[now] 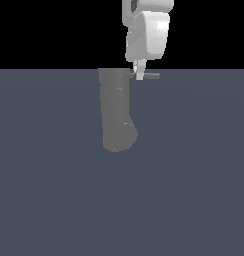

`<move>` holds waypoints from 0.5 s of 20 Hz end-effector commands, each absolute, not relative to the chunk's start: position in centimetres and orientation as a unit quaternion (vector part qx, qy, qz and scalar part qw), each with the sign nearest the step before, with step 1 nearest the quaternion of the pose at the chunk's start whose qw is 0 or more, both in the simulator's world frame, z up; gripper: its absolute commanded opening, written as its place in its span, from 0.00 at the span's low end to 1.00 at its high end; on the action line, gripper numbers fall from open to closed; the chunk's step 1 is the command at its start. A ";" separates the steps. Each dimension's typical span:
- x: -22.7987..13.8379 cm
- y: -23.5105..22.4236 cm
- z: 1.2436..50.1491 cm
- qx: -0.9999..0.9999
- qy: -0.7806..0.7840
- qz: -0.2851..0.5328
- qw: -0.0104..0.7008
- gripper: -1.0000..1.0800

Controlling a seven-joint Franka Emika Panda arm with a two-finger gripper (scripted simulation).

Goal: Turn on the faucet by rotating a designated handle.

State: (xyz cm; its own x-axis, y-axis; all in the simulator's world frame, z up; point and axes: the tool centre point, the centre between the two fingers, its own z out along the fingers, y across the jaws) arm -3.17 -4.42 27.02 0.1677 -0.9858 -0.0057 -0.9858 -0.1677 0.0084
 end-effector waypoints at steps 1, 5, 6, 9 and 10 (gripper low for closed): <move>-2.4 -6.3 27.0 0.755 -0.655 0.000 0.000 0.00; -1.7 -7.0 27.0 0.754 -0.657 0.000 0.000 0.00; -1.5 -7.2 27.0 0.754 -0.657 0.000 0.000 0.00; -1.0 -7.8 27.0 0.753 -0.658 0.000 0.000 0.00; -0.9 -7.9 27.0 0.752 -0.659 0.000 0.000 0.00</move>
